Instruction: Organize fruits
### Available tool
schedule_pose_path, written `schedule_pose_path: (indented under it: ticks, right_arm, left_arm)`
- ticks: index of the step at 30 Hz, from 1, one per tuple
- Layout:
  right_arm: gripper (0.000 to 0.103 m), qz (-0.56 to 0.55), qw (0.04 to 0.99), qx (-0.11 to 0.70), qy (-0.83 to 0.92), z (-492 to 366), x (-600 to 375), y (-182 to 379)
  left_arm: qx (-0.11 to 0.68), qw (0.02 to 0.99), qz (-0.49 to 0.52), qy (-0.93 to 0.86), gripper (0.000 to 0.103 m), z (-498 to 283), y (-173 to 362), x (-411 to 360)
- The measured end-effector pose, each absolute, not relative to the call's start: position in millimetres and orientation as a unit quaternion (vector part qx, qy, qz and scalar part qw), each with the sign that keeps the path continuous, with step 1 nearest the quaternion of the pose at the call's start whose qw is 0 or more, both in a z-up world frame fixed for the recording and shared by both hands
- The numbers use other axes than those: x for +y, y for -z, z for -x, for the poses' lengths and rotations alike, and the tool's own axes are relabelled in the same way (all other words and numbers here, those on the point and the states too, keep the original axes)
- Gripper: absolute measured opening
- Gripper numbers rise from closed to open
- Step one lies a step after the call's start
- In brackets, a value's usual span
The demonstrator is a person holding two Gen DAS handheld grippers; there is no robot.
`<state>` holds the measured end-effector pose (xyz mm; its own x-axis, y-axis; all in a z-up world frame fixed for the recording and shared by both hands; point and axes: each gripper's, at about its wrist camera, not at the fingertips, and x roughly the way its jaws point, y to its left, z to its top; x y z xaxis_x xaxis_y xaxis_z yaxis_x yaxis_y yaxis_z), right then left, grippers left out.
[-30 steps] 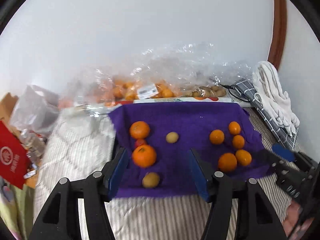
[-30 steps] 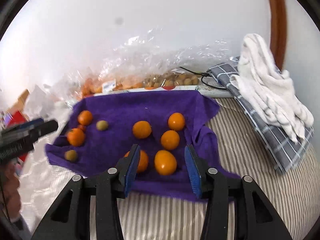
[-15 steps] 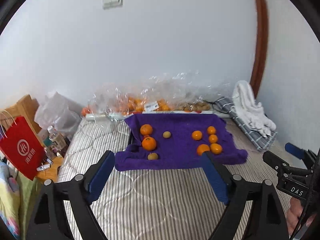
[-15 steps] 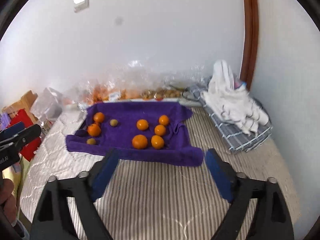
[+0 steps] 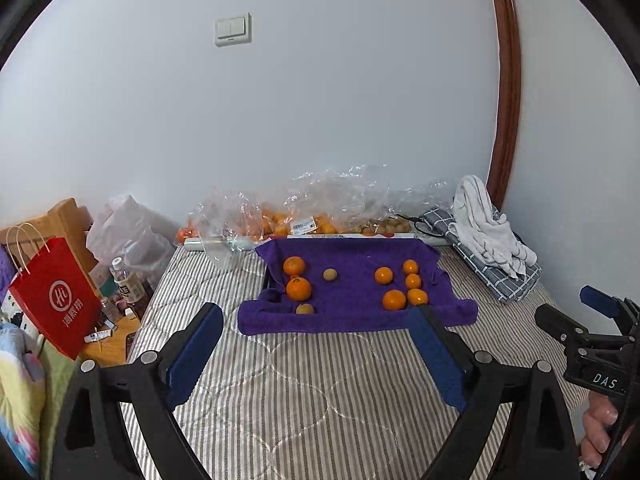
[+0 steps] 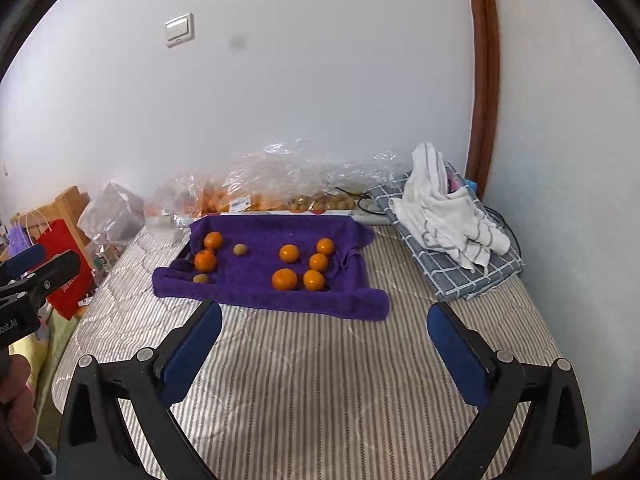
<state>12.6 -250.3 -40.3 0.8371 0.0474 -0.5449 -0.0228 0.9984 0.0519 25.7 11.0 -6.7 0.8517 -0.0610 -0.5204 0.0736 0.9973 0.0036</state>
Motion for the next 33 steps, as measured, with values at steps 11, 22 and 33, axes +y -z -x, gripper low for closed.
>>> schedule_pose_path:
  ticks: [11,22,33]
  right_arm:
    - [0.101,-0.021,0.958,0.286,-0.004,-13.8,-259.0,44.4]
    - [0.101,-0.025,0.960,0.280,0.000,-11.3,-261.1,41.1]
    - [0.101,-0.023,0.961,0.275,-0.006,-8.3,-259.0,40.8]
  left_arm:
    - [0.280,0.959,-0.023,0.037,0.094,-28.6,16.6,1.9]
    - [0.280,0.959,-0.024,0.035,0.094,-27.7,15.8,2.5]
    - [0.280,0.959,-0.024,0.035,0.094,-27.2,15.8,2.3]
